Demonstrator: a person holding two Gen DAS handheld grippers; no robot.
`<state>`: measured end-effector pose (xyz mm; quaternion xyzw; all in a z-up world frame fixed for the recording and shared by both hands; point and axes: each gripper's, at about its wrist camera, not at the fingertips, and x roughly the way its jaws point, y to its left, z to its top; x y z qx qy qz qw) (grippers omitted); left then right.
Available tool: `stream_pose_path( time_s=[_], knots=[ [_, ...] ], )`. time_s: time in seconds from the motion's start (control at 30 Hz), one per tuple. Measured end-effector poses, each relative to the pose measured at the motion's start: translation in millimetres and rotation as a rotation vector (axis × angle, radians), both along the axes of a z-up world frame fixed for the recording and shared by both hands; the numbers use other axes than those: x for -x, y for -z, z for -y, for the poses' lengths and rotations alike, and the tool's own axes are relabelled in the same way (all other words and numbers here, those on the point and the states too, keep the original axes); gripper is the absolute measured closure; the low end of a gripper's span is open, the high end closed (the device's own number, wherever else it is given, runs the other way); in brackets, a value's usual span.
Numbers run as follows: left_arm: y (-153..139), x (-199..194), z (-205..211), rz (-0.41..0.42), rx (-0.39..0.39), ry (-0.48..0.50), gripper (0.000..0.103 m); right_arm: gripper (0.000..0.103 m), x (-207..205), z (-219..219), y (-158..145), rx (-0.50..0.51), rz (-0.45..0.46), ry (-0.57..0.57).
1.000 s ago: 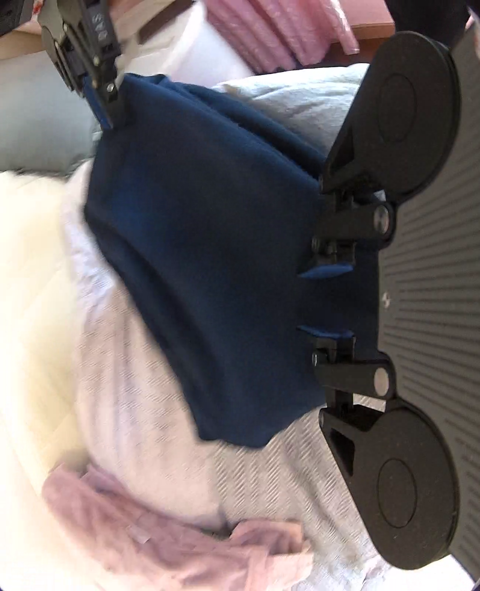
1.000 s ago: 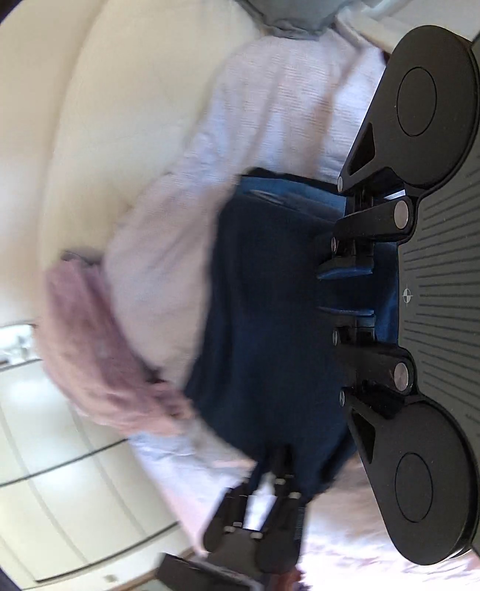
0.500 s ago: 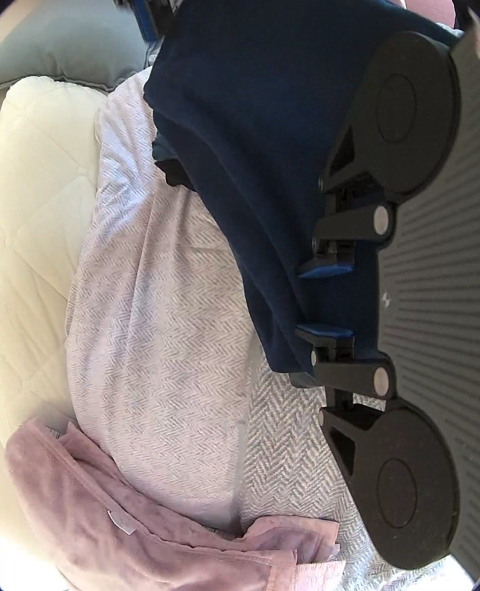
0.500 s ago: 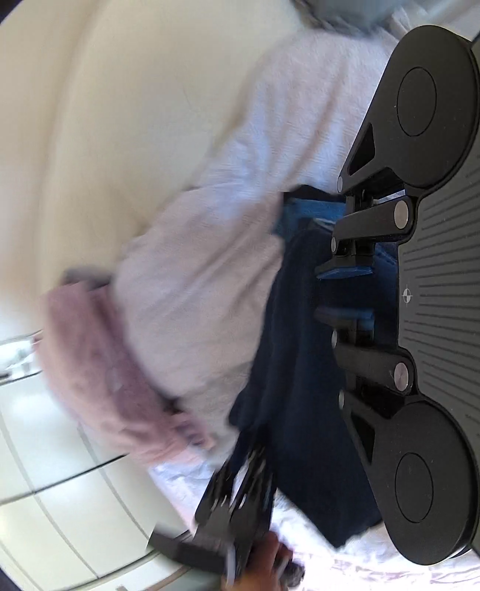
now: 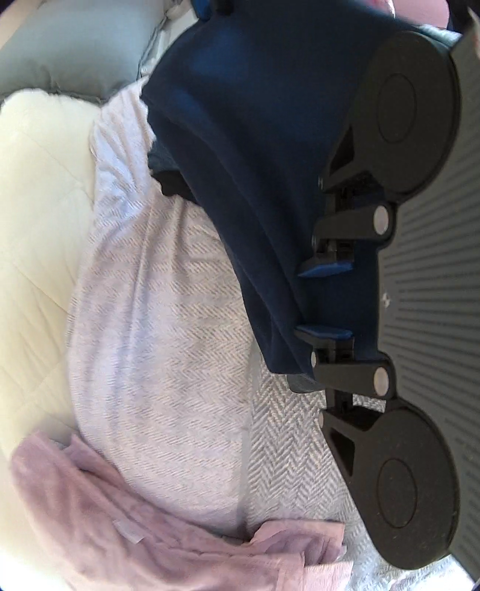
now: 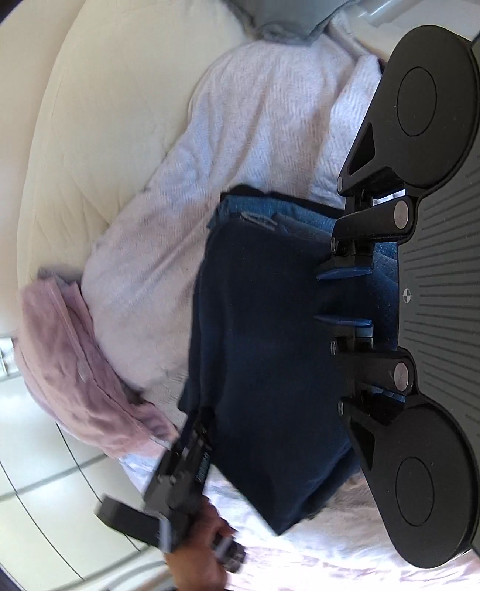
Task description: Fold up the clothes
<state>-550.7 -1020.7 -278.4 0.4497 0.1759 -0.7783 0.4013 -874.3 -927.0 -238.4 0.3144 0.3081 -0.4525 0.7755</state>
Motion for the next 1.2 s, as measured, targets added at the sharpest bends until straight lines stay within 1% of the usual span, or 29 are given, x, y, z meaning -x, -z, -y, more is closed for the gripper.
stream_pose_path(
  time_s=[0.07,0.13,0.2,0.23,0.33,0.4,0.5,0.6,0.67,0.73,0.8,0.87,0.93,1.0,1.03,1.07,1.1,1.13,1.17,1.2],
  knots=[
    [-16,-9,-20,-0.036,0.008,0.004,0.078,0.083,1,-7,-12,0.012,0.01,0.029],
    [-29,-18,-45,-0.087,-0.001,-0.007,0.078,0.083,-1,-19,-20,0.033,0.009,0.027],
    [-31,-25,-72,-0.13,-0.033,-0.01,0.078,0.083,-5,-26,-12,0.019,-0.021,0.027],
    [-28,-27,-84,-0.137,-0.052,-0.01,0.078,0.083,-7,-27,-4,0.001,-0.027,0.037],
    [-1,-25,-108,-0.077,-0.102,-0.012,0.078,0.083,-5,-30,14,-0.015,-0.025,0.073],
    [5,-27,-114,-0.085,-0.087,-0.03,0.078,0.084,-5,-31,15,-0.009,-0.022,0.076],
    [-14,-28,-120,-0.105,-0.058,-0.074,0.078,0.083,-8,-35,7,0.001,-0.044,0.073],
    [-24,-27,-134,-0.121,-0.042,-0.067,0.078,0.083,-15,-44,-6,0.048,-0.048,0.092],
    [-12,-24,-137,-0.105,-0.065,-0.059,0.078,0.083,-22,-51,-9,0.065,-0.062,0.095],
    [4,-20,-134,-0.09,-0.083,-0.044,0.077,0.083,-24,-50,1,0.055,-0.071,0.115],
    [14,-16,-132,-0.084,-0.08,-0.03,0.076,0.083,-23,-47,16,0.027,-0.069,0.127],
    [12,-16,-132,-0.087,-0.081,-0.038,0.076,0.083,-21,-45,22,0.014,-0.07,0.124],
    [8,-17,-135,-0.078,-0.077,-0.044,0.075,0.083,-19,-46,19,0.013,-0.081,0.12],
    [0,-17,-142,-0.061,-0.063,-0.053,0.075,0.082,-18,-46,14,-0.007,-0.074,0.13],
    [-4,-17,-146,-0.056,-0.055,-0.059,0.072,0.075,-18,-51,8,-0.001,-0.068,0.146],
    [-9,-18,-151,-0.059,-0.049,-0.073,0.068,0.066,-19,-55,3,0.004,-0.063,0.162],
    [-14,-20,-156,-0.062,-0.043,-0.085,0.058,0.06,-19,-60,-2,0.009,-0.057,0.178],
    [-17,-20,-164,-0.067,-0.039,-0.091,0.055,0.045,-20,-65,-8,0.014,-0.051,0.194],
    [-21,-21,-172,-0.071,-0.034,-0.097,0.053,0.035,-23,-74,-10,0.01,-0.043,0.208],
    [-25,-21,-179,-0.075,-0.03,-0.103,0.048,0.034,-25,-83,-13,0.006,-0.035,0.222]
  ],
)
